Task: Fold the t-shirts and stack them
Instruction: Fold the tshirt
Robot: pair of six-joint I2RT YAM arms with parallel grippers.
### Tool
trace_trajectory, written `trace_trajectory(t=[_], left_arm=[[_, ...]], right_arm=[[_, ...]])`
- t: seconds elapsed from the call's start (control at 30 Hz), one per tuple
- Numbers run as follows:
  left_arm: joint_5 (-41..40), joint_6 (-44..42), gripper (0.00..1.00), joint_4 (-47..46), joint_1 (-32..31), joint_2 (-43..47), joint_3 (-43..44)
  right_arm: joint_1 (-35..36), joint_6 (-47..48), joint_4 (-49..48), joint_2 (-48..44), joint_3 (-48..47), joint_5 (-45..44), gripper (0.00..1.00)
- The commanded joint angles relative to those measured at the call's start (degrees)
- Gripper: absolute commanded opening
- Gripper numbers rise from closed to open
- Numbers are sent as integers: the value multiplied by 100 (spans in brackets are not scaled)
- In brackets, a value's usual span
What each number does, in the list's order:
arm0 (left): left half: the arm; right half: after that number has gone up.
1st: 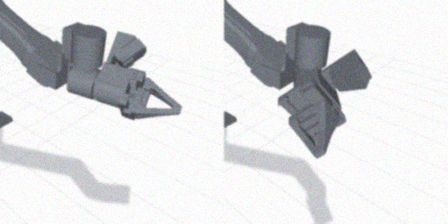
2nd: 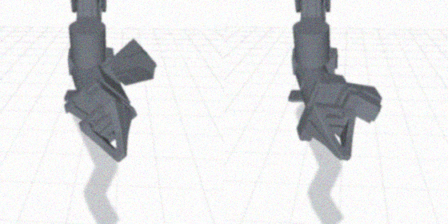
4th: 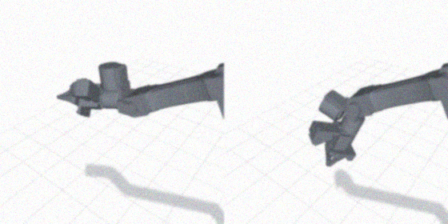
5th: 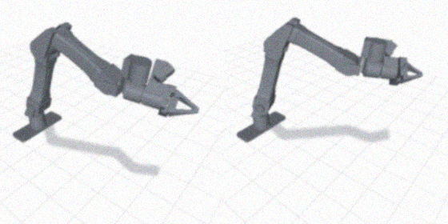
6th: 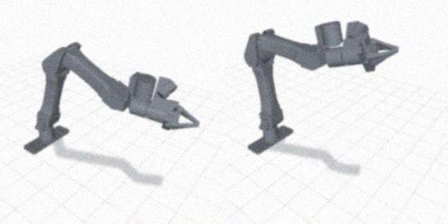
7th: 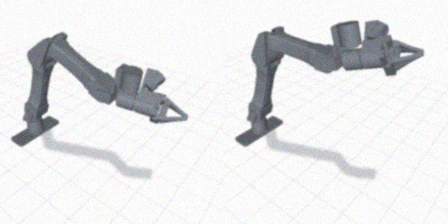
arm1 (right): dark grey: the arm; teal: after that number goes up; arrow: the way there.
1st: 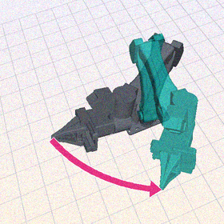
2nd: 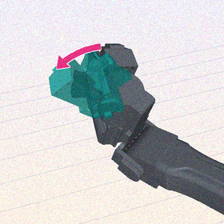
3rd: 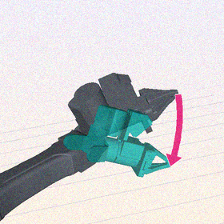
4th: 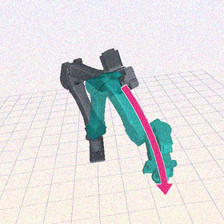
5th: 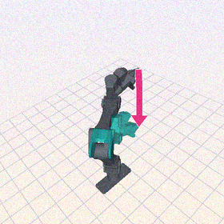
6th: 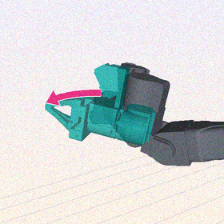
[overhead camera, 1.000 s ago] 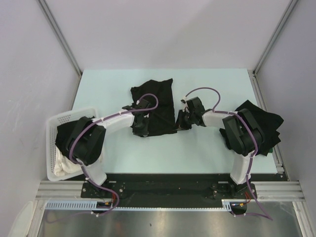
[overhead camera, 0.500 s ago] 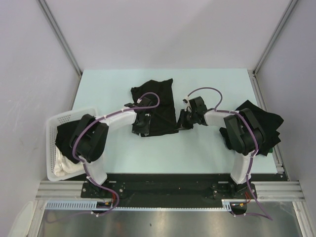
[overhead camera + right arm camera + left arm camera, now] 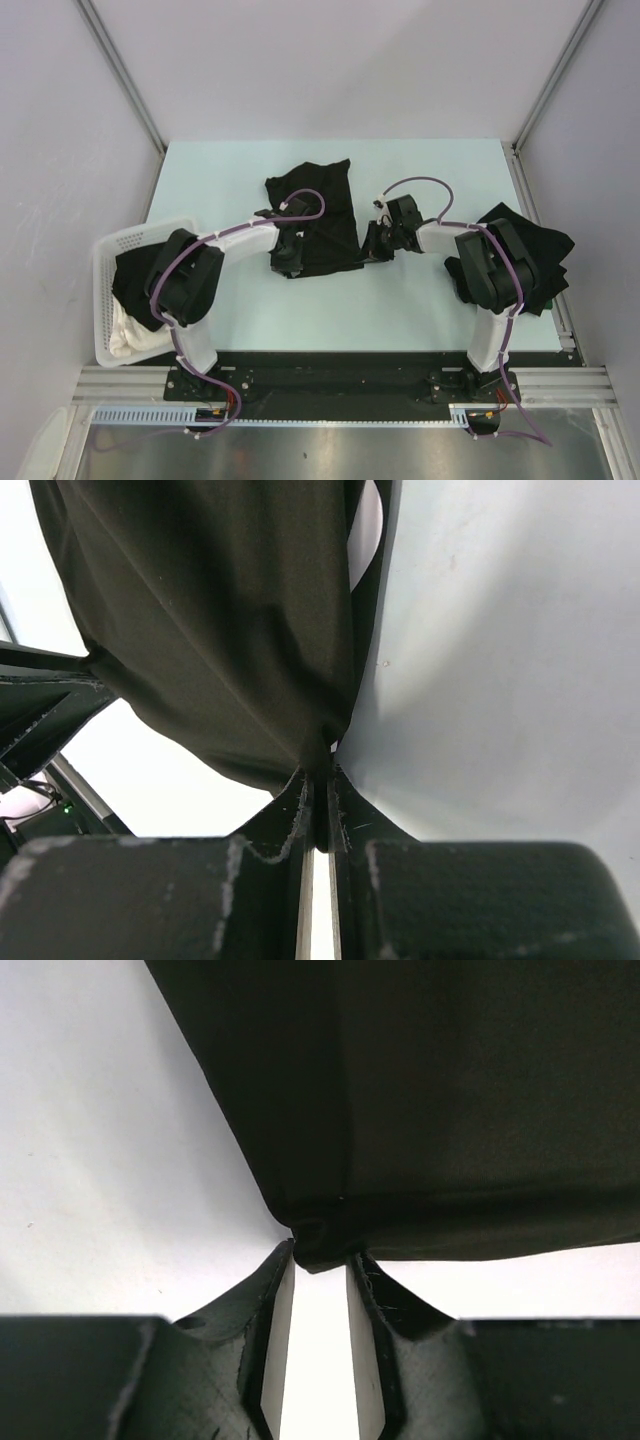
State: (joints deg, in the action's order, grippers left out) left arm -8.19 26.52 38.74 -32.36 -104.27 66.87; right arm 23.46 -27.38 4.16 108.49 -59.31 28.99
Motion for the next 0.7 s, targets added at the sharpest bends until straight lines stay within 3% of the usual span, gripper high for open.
trace_trajectory(t=[0.0,0.07,0.2,0.3,0.67], left_arm=[[19,28,30,-183,10,-182,107],[19,11,28,-218,10,-225,98],[150,-7,9,-279,10,-322,37],[273,-7,1,-350,10,-366,1],[-280,-331,0,273,98,82,730]], right_arm=[[-105,127,164,-56,33,27,9],[-114,127,181,-65,33,36,9],[-123,145,216,-82,33,36,9],[-131,154,225,-82,33,36,9],[-290,30,137,-258,-282,63,9]])
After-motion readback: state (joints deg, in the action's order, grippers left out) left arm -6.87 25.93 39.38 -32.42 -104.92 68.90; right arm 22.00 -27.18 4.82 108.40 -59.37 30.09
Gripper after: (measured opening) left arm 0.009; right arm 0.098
